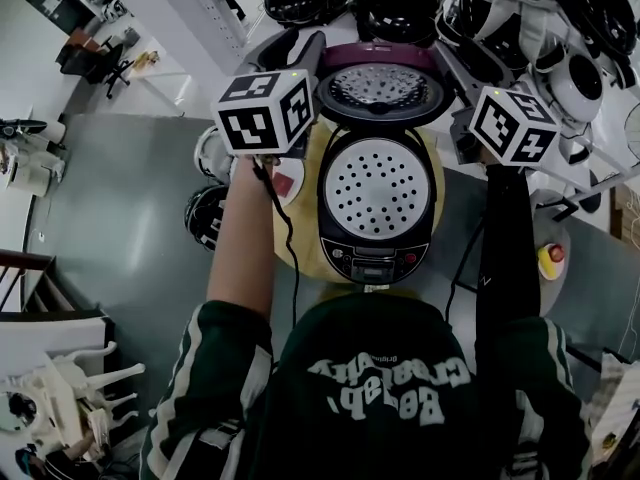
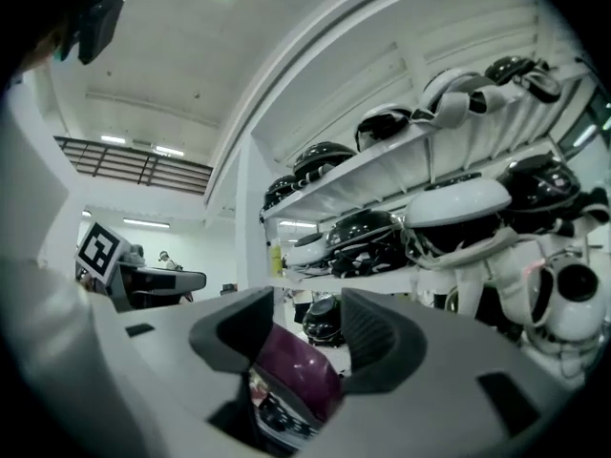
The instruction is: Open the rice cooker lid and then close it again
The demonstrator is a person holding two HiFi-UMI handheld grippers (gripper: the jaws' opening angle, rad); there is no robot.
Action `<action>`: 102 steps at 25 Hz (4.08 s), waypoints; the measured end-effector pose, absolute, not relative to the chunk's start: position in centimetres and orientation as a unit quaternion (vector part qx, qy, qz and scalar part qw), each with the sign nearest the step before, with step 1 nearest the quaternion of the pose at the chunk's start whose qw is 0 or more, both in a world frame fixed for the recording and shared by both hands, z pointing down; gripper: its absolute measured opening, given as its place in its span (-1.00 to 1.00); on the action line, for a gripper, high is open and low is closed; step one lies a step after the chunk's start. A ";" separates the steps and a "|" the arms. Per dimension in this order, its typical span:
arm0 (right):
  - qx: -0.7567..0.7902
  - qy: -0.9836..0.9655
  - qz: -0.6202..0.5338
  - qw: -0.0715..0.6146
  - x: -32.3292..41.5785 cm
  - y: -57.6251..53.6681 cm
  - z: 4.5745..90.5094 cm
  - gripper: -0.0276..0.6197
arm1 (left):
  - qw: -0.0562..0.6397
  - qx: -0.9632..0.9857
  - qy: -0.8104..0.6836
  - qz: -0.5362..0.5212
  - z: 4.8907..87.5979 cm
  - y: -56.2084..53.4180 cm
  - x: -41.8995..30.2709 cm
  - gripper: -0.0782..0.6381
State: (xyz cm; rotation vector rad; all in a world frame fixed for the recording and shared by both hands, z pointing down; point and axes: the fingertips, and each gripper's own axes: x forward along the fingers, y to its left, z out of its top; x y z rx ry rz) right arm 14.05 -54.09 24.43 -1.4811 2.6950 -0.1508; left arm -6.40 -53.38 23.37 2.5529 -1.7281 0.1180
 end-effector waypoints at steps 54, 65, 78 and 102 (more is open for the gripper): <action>-0.469 0.867 -0.171 0.017 12.7 -42.3 30.3 -0.01 | 0.146 0.873 -0.466 0.004 29.4 -42.0 -4.5 -0.43; -0.485 0.858 -0.170 -0.026 12.6 -37.5 33.2 -0.06 | 0.176 0.878 -0.445 0.013 32.6 -37.6 -4.4 -0.43; -0.486 0.855 -0.151 -0.098 10.8 -32.8 37.3 0.08 | 0.196 0.883 -0.423 0.044 37.0 -33.8 -4.0 -0.43; -0.484 0.838 -0.197 -0.154 10.2 -29.0 45.8 0.10 | 0.229 0.870 -0.424 0.104 45.6 -30.3 -3.2 -0.45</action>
